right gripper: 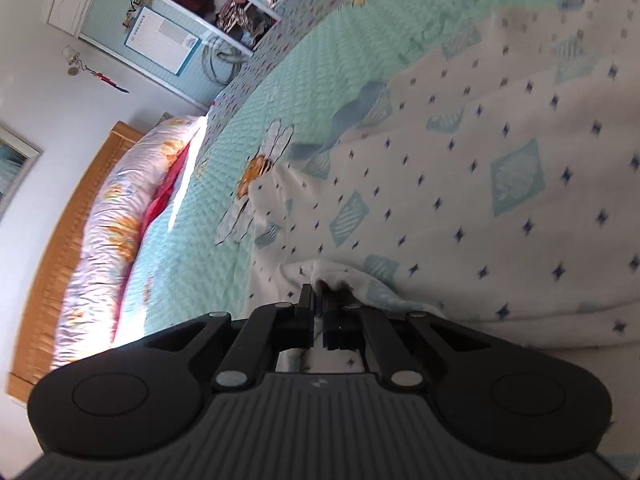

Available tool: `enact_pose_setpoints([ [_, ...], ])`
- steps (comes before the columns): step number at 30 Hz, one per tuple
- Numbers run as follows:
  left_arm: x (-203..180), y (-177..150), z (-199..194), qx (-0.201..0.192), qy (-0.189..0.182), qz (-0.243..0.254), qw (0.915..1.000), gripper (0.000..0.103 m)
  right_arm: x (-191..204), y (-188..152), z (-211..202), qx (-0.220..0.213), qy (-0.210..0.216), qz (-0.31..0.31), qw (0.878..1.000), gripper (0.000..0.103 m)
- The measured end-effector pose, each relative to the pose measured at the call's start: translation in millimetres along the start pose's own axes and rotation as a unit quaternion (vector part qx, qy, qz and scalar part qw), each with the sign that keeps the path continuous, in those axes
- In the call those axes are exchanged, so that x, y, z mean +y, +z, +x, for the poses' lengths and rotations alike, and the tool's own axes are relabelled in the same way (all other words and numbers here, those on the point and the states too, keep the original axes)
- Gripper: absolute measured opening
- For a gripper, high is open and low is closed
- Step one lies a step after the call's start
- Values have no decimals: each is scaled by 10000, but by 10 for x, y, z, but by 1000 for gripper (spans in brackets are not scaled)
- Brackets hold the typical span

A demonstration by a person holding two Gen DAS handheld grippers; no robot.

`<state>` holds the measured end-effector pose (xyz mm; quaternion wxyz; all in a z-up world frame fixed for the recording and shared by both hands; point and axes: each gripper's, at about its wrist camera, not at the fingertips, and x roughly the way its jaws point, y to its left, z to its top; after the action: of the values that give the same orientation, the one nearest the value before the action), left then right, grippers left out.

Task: Fold clothes

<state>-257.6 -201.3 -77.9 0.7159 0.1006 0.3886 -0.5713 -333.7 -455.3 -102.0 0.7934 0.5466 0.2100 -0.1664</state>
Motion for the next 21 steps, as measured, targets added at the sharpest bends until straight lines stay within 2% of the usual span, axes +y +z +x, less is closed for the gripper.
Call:
enact_pose_setpoints([
  [3, -8, 7, 11, 35, 45, 76, 10000, 55, -83, -26, -114, 7, 96, 101, 9999, 4],
  [5, -15, 12, 18, 62, 80, 83, 9999, 55, -145, -100, -278, 110, 184, 138, 9997, 8],
  [7, -46, 18, 18, 110, 157, 100, 9998, 55, -217, -199, -545, 113, 318, 163, 9993, 22],
  [8, -63, 27, 15, 136, 204, 102, 9996, 55, -259, -239, -728, 26, 366, 155, 9992, 25],
  [11, -101, 58, -10, 184, 336, 24, 9993, 55, -396, -346, -1413, -663, 362, 50, 9971, 30],
  [13, -104, 90, -70, 112, 346, -228, 9991, 55, -586, -356, -1950, -1375, 140, 19, 9904, 40],
  [16, -210, 161, -124, 1, 331, -226, 9992, 55, -970, -192, -2477, -1944, -570, 74, 9792, 49],
  [18, -303, 215, -147, -51, 329, -136, 9994, 55, -1173, -22, -2581, -2021, -906, -51, 9751, 50],
  [21, -370, 248, -96, 92, 348, -174, 9992, 55, -1263, 214, -2547, -2084, -969, -662, 9710, 50],
])
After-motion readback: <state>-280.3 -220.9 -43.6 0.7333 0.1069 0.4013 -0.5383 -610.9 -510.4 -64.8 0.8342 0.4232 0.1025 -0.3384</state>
